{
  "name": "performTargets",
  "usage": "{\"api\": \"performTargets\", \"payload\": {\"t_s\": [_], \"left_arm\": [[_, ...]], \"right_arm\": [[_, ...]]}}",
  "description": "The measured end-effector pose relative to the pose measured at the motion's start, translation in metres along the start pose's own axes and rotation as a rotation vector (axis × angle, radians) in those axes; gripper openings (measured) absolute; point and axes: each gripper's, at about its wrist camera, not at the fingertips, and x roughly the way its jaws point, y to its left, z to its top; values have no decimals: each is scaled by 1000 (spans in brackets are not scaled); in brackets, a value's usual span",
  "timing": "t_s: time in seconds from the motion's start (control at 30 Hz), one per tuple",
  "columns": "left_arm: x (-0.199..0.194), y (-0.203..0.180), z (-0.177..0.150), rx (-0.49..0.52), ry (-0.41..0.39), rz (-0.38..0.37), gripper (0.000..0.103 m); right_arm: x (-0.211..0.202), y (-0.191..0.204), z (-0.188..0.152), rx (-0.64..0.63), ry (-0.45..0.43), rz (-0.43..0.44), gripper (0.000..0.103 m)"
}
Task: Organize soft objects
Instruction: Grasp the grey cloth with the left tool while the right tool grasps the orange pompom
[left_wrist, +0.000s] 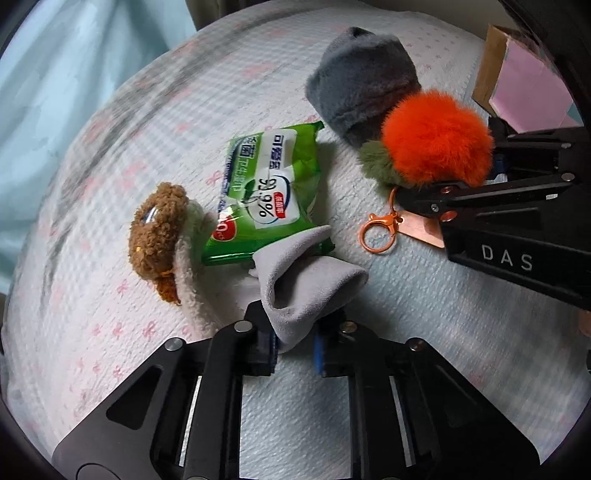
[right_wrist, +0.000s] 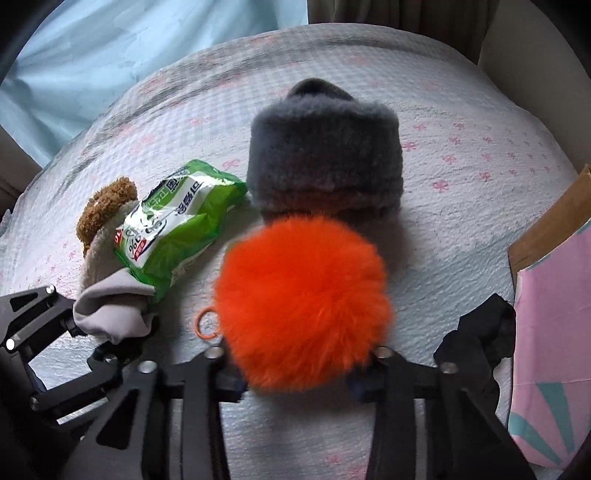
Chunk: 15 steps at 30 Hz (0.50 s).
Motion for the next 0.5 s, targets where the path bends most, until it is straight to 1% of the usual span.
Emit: {"api": "performTargets", "payload": {"t_s": [0.27, 0.5], "left_arm": [[-23, 3, 3, -39, -44, -18, 10], [-43, -1, 2, -76, -63, -19, 10]], "right_arm": [[-17, 0, 1, 2, -71, -20, 24], [-36, 2, 3, -13, -117, -26, 21]]}}
